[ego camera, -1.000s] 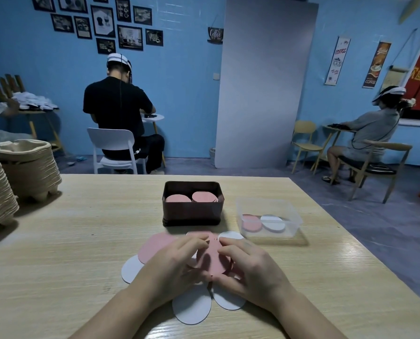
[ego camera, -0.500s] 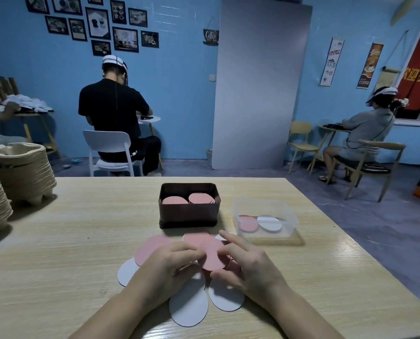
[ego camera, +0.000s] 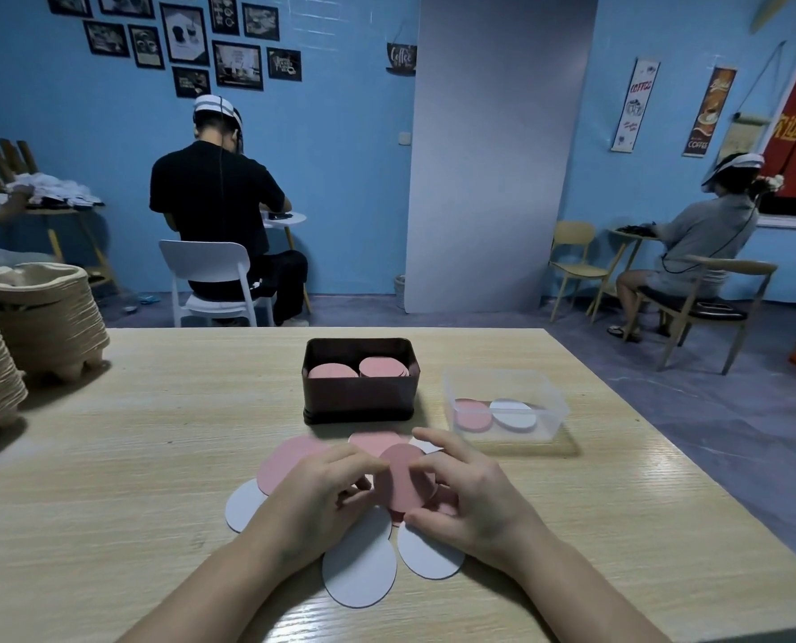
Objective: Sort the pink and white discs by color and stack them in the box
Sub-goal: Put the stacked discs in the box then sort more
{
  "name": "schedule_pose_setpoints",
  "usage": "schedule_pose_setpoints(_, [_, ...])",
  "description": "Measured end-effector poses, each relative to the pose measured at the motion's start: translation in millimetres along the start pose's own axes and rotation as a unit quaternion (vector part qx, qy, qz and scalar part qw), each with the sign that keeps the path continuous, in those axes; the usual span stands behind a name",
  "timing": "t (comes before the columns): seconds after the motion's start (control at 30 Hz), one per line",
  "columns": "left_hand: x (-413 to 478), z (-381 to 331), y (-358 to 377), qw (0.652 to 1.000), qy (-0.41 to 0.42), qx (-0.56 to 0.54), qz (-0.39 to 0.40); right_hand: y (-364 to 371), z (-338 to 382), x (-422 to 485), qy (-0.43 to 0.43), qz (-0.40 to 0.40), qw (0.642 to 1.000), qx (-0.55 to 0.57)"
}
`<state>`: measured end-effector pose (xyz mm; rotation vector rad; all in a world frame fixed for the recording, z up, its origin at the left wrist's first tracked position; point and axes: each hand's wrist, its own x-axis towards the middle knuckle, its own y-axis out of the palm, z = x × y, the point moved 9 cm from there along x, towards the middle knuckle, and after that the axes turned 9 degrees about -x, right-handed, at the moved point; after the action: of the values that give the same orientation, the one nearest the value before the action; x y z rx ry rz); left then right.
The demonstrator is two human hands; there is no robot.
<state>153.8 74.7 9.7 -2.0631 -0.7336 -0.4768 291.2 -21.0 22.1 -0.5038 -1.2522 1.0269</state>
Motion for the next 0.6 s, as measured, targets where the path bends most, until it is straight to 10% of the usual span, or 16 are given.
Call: schedule_pose_setpoints(0.6, [-2, -9, -8, 0.995, -0.021, 0.091, -0.027, -20, -17, -9, 0.058, -0.053, 0.993, -0.089])
